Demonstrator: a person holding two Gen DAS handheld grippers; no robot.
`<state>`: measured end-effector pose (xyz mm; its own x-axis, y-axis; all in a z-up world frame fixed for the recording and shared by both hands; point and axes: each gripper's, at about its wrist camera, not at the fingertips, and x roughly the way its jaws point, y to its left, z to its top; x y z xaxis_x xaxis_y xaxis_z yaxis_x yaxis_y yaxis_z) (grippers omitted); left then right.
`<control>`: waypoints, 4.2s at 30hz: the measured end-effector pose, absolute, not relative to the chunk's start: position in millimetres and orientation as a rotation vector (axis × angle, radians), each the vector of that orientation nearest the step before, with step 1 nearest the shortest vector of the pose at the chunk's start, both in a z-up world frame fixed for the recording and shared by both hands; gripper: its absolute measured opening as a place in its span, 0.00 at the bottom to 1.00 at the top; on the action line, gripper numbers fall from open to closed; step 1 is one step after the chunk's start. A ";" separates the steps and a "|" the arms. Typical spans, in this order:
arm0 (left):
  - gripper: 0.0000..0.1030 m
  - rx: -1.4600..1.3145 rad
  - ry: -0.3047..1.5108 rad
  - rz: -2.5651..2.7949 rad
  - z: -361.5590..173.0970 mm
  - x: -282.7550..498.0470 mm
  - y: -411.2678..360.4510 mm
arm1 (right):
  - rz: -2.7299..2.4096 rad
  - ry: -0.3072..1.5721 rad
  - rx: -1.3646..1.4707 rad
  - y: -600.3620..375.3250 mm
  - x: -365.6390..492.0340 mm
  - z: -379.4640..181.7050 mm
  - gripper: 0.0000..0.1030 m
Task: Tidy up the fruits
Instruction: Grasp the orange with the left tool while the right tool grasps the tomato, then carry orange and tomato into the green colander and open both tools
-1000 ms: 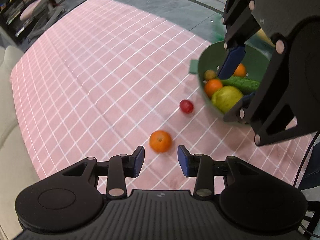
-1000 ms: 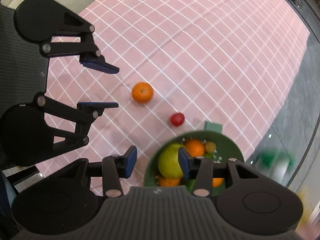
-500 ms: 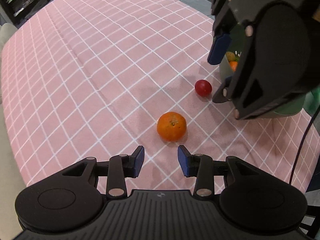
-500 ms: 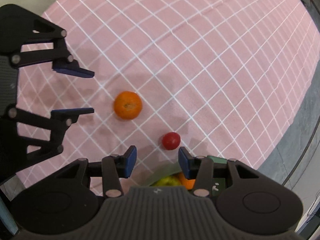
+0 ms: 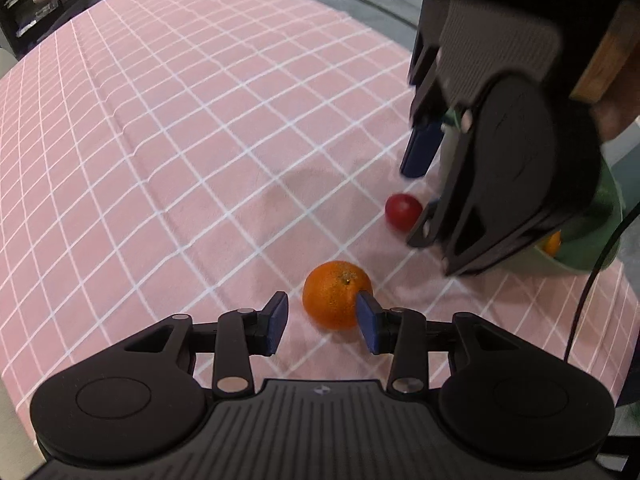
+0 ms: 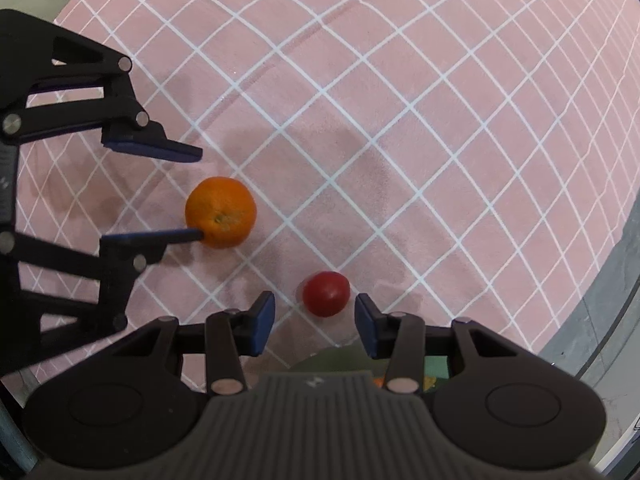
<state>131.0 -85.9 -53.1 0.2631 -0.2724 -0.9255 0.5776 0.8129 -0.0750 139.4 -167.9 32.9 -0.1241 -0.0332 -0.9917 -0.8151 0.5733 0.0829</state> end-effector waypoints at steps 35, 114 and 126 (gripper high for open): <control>0.44 0.354 1.188 -0.596 -24.5 118.5 -94.0 | 0.800 1.507 -0.676 -173.7 148.1 74.4 0.22; 0.76 0.089 0.989 -0.353 40.4 1.5 -247.3 | 0.297 1.085 0.294 -437.4 15.4 100.8 0.37; 0.86 0.010 0.973 -0.092 63.9 -10.2 -230.9 | 0.252 0.941 0.256 -457.8 -43.2 141.8 0.54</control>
